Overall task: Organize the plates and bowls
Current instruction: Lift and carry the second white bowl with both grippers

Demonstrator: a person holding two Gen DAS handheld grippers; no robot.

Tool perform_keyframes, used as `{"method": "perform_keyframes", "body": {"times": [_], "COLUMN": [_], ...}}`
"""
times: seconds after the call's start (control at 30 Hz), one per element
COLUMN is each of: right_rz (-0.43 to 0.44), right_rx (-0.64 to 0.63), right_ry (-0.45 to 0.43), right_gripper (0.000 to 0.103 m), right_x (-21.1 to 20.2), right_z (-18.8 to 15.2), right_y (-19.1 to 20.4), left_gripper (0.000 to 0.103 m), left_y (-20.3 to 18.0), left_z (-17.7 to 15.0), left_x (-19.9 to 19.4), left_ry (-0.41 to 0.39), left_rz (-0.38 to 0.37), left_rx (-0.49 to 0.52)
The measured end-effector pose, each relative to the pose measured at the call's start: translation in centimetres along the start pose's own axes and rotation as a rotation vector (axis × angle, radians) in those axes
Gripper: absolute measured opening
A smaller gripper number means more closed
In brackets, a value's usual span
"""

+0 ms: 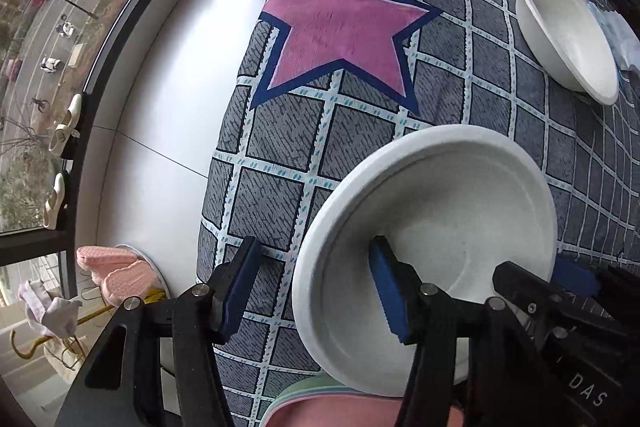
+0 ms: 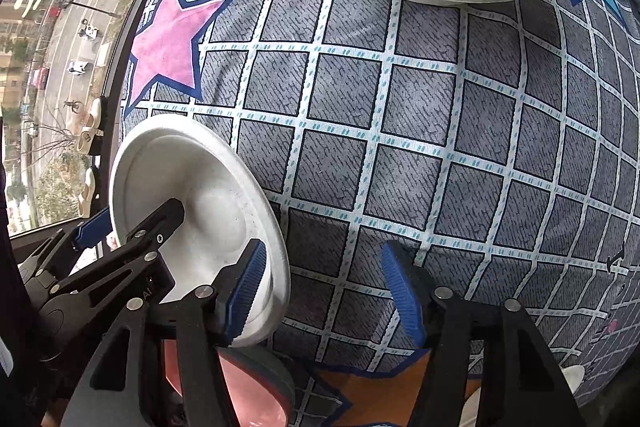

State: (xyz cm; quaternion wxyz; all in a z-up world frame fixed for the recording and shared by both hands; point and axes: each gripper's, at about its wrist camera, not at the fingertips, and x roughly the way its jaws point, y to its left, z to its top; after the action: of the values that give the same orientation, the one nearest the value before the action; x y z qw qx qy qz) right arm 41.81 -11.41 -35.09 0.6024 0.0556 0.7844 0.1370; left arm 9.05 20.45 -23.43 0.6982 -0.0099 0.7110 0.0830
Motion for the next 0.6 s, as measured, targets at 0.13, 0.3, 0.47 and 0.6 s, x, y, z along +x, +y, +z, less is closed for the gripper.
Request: {"method": "perform_keyframes", "body": {"times": [0.13, 0.3, 0.47, 0.6], "right_rz": [0.067, 0.04, 0.019, 0.012], "right_rx": [-0.006, -0.008, 0.011, 0.047], "right_ry": [0.017, 0.019, 0.008, 0.005], "right_gripper": [0.033, 0.033, 0.033, 0.033], "right_x": [-0.8, -1.9, -3.2, -3.9], "right_z": [0.0, -0.3, -0.5, -0.7], "right_y": [-1.1, -3.2, -6.0, -8.7], "left_gripper": [0.04, 0.04, 0.04, 0.04], "left_y": [-1.9, -4.7, -8.4, -11.2], "left_z": [-0.1, -0.3, -0.7, -0.8], "left_x": [-0.3, -0.5, -0.8, -1.1], "left_ry": [0.006, 0.007, 0.008, 0.008], "left_rz": [-0.024, -0.013, -0.01, -0.015], "left_rx": [0.052, 0.101, 0.158, 0.191]}}
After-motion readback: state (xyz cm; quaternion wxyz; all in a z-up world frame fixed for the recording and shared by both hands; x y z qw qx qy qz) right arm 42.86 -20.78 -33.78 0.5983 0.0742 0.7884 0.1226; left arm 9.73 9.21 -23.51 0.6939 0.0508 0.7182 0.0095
